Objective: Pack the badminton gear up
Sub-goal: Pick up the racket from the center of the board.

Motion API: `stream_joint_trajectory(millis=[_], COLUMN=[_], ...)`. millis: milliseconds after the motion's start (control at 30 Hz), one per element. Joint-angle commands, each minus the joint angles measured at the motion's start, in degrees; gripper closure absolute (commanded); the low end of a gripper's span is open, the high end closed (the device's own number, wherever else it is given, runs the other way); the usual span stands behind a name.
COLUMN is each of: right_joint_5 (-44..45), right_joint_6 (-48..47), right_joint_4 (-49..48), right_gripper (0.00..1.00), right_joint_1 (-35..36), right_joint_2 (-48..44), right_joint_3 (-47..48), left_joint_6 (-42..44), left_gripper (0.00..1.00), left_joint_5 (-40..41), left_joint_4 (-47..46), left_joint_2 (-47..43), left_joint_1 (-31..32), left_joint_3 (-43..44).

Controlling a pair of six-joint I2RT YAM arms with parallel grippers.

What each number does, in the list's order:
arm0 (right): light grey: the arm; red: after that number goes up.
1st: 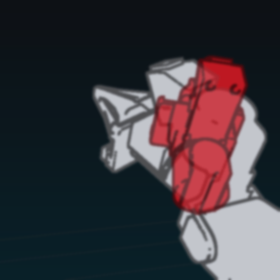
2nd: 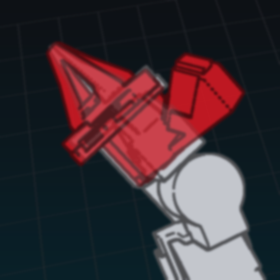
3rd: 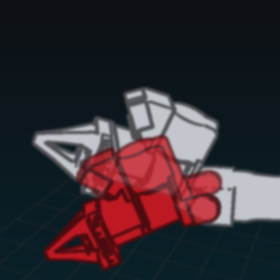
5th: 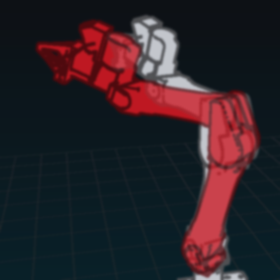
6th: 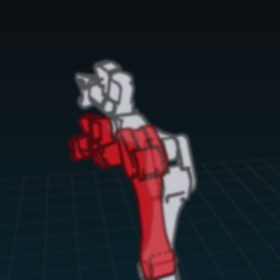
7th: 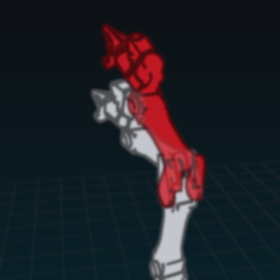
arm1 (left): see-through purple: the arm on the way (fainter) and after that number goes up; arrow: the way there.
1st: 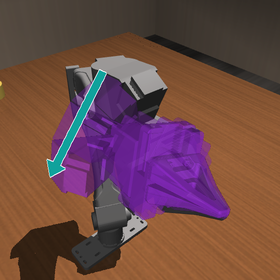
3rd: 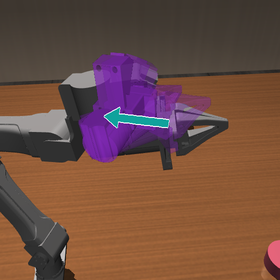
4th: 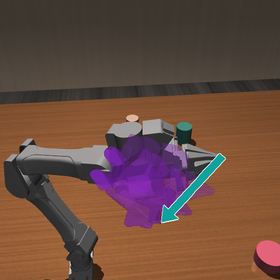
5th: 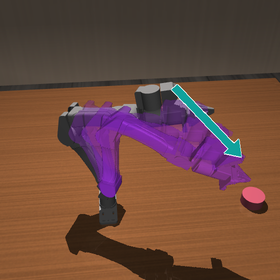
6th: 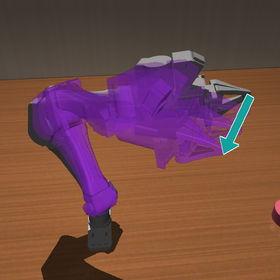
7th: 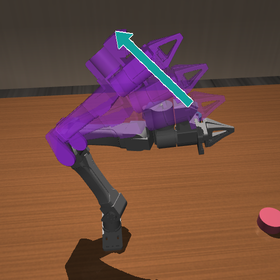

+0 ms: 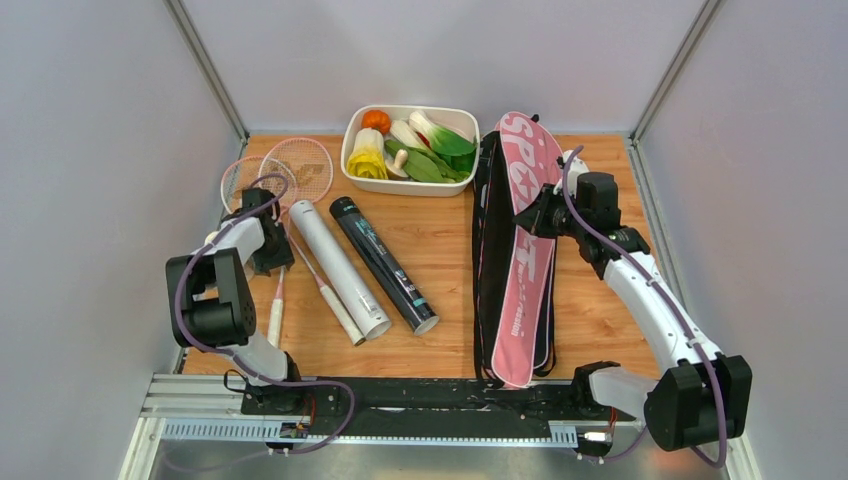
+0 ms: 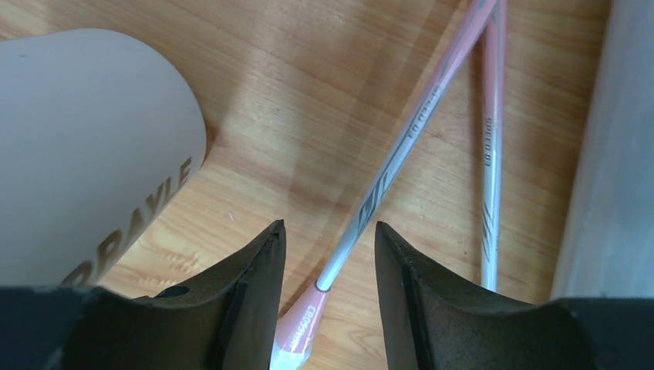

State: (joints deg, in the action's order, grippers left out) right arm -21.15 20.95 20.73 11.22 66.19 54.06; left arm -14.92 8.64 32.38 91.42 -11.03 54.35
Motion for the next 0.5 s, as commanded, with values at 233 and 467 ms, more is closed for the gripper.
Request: stream_joint_trajectory(millis=[233, 467], right_joint_5=[-0.19, 0.98], right_joint_6=[-1.00, -1.16], right_joint_4=[-3.71, -3.77], right_gripper=[1.00, 1.00], right_joint_1=[0.16, 0.04], right_joint_2=[-3.27, -4.20], right_joint_3=[2.99, 2.60], left_joint_6=[1.28, 1.74], left_gripper=[0.56, 0.82], left_joint_5=[0.94, -0.05], left_joint_4=[0.46, 2.31], left_joint_2=[5.08, 4.32], left_joint_1=[-0.32, -0.36], left_joint_3=[1.63, 2.95])
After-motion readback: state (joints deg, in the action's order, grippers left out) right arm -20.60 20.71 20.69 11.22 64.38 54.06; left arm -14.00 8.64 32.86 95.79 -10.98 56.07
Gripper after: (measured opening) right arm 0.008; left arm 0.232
